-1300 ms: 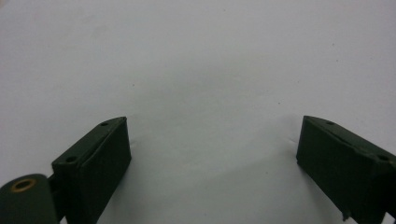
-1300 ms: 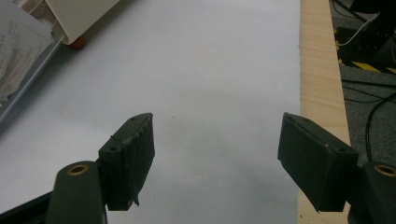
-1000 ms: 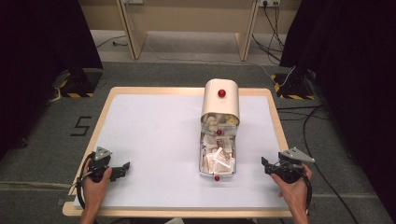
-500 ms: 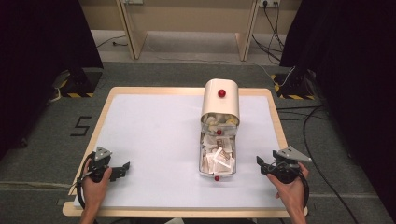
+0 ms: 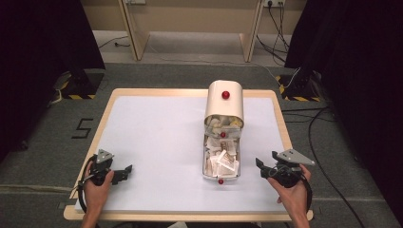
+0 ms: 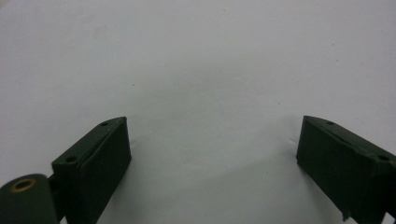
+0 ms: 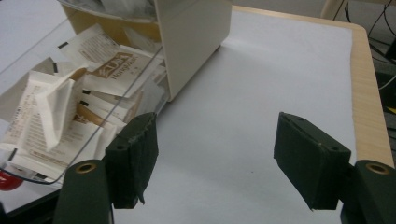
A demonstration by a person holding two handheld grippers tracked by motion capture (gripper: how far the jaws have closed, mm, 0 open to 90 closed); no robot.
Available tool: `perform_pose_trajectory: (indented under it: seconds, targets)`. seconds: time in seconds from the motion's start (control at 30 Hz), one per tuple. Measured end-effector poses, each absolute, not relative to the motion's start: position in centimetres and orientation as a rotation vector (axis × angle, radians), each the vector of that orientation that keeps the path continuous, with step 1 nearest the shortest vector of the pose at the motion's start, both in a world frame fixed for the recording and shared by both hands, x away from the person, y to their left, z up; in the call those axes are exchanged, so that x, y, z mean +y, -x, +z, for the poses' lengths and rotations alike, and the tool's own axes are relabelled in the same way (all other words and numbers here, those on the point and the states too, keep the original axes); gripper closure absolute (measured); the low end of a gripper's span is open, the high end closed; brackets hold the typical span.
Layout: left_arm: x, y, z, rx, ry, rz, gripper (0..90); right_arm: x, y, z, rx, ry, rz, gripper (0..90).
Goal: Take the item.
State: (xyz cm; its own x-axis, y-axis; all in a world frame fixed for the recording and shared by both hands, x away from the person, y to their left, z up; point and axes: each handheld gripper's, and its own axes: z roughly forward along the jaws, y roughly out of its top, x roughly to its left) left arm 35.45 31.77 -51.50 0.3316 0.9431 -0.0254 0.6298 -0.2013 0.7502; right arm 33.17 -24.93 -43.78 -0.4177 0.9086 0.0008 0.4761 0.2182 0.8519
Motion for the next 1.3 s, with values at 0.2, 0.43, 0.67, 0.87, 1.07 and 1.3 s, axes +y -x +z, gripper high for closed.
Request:
perform_pose_trajectory:
  seconds: [0.2, 0.43, 0.67, 0.87, 1.07, 1.3]
  targets:
    - [31.8, -35.5, -51.5, 1.38, -1.924, 0.594, 9.0, -24.3, -32.8, -43.3, 1.997, -1.26, 1.153, 31.9]
    - [31.8, -35.5, -51.5, 1.38, -1.925, 0.594, 9.0, -23.3, -32.5, -42.9, 2.027, -1.228, 1.186, 34.3]
    - [31.8, -35.5, -51.5, 1.381, -1.924, 0.594, 9.0, -22.3, -32.3, -42.5, 2.054, -1.186, 1.202, 36.4]
    - [31.7, -35.5, -51.5, 1.381, -1.92, 0.594, 9.0, -21.1, -32.3, -42.1, 2.086, -1.142, 1.228, 38.3]
    - [31.8, -35.5, -51.5, 1.38, -1.924, 0.594, 9.0, -20.0, -32.5, -42.2, 2.12, -1.117, 1.249, 40.1]
    - [31.8, -35.5, -51.5, 1.381, -1.923, 0.594, 9.0, -19.1, -32.9, -42.4, 2.143, -1.106, 1.268, 40.9]
